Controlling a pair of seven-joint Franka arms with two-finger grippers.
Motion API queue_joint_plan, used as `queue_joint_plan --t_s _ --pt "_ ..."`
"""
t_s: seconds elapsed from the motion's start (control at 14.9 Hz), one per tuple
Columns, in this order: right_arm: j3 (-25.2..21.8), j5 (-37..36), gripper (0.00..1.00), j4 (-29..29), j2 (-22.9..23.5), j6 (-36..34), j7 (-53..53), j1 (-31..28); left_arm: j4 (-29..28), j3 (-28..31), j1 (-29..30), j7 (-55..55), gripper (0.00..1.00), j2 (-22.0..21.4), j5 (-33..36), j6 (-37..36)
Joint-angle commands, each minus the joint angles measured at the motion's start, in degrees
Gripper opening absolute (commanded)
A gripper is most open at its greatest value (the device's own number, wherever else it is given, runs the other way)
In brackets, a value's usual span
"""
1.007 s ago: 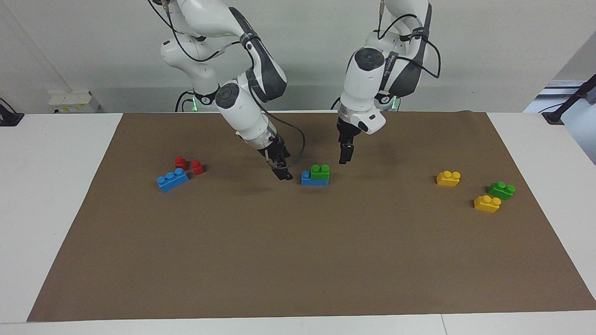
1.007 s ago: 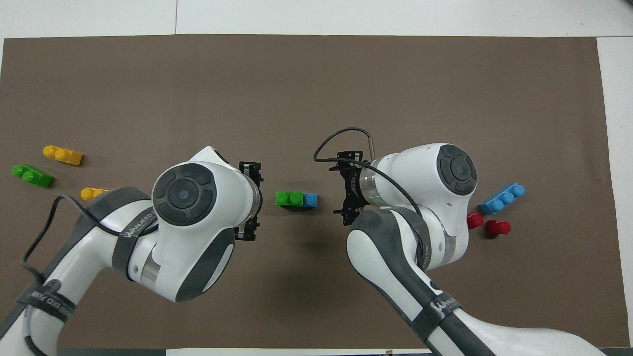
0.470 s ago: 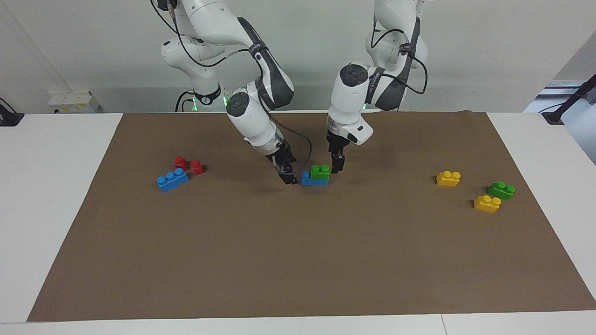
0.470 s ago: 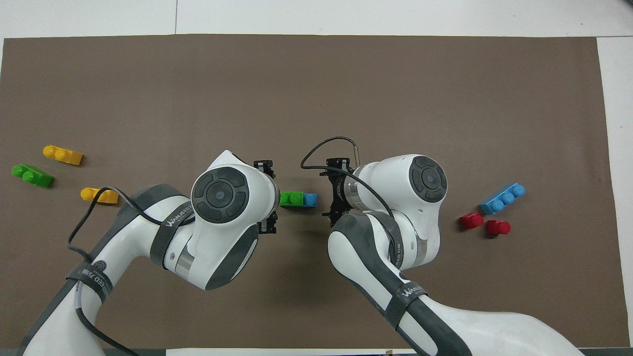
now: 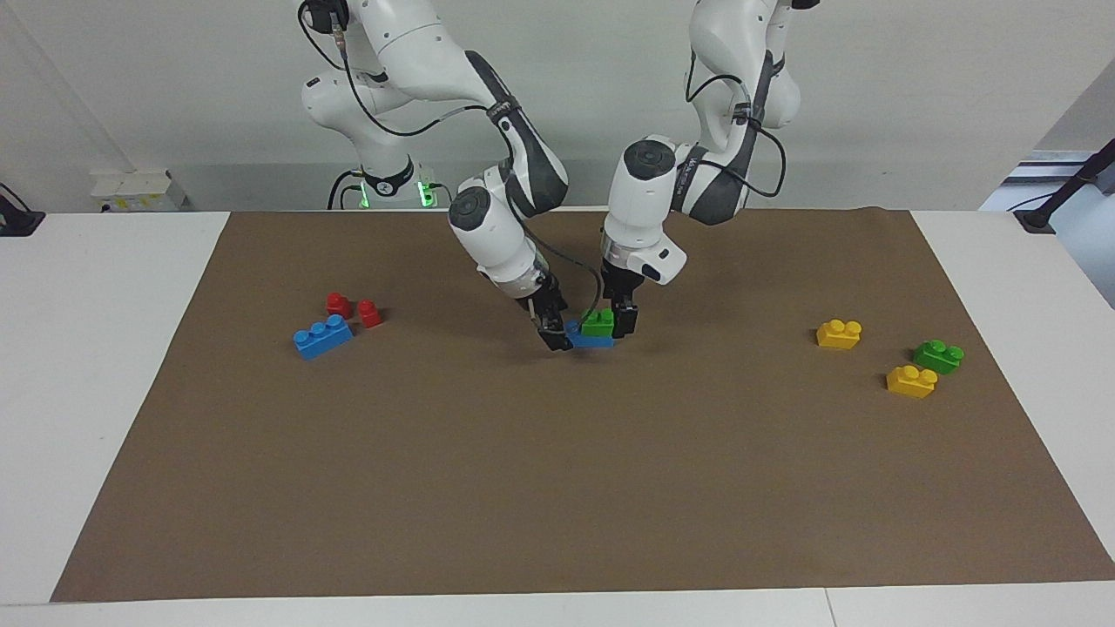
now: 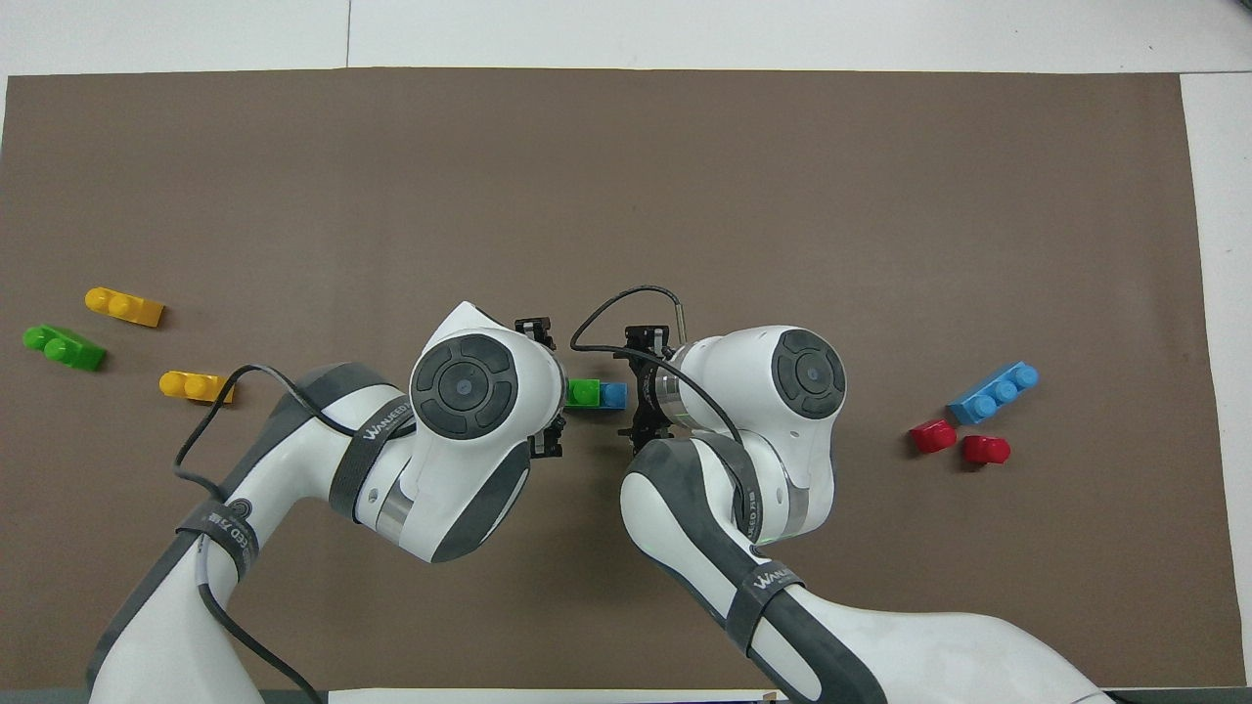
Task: Remove green block with left arm and hold with right
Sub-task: 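Close the left gripper on green brick while the right gripper grips blue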
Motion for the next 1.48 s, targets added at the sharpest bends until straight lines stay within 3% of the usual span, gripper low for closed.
queue_joint_plan --t_s 0.0,0.07,0.13,0.34,0.4,0.74,0.87,1.01,1.41 --pt "0.0 2.5 0.98 -0.1 1.7 3.4 -0.7 1.5 0.0 1.0 -2.0 -3.0 1.0 1.3 2.6 1.6" --pt "0.0 3.0 0.98 -0.1 2.1 4.3 -0.7 1.9 0.0 1.0 -2.0 -3.0 1.0 1.4 2.6 1.6" --pt "0.0 3.5 0.91 -0.1 2.4 4.8 -0.7 1.9 0.0 1.0 -1.9 -2.9 1.0 1.4 2.7 1.5" --pt "0.0 4.1 0.13 -0.1 2.4 5.3 -0.6 2.3 0.0 1.0 -1.8 -2.8 1.0 1.4 2.9 1.5" --pt "0.0 4.8 0.0 -0.1 2.4 5.3 -0.7 2.3 0.0 1.0 -1.8 -2.8 1.0 1.4 2.9 1.4" --pt "-0.1 4.9 0.0 -0.1 2.4 5.3 -1.1 2.2 -0.1 1.0 -1.7 -2.6 0.98 1.4 2.9 1.6" --pt "-0.1 4.9 0.0 -0.1 2.4 5.3 -1.4 2.2 -0.2 1.0 -1.8 -2.8 0.59 1.4 2.9 1.8" --pt "-0.1 4.9 0.0 -0.1 2.4 5.3 -1.4 2.2 -0.3 1.0 -1.9 -2.8 0.0 1.4 3.0 2.0" --pt "-0.1 4.9 0.0 -0.1 2.4 5.4 -1.5 2.2 0.1 1.1 -1.2 -1.8 0.0 -0.3 4.1 1.1"
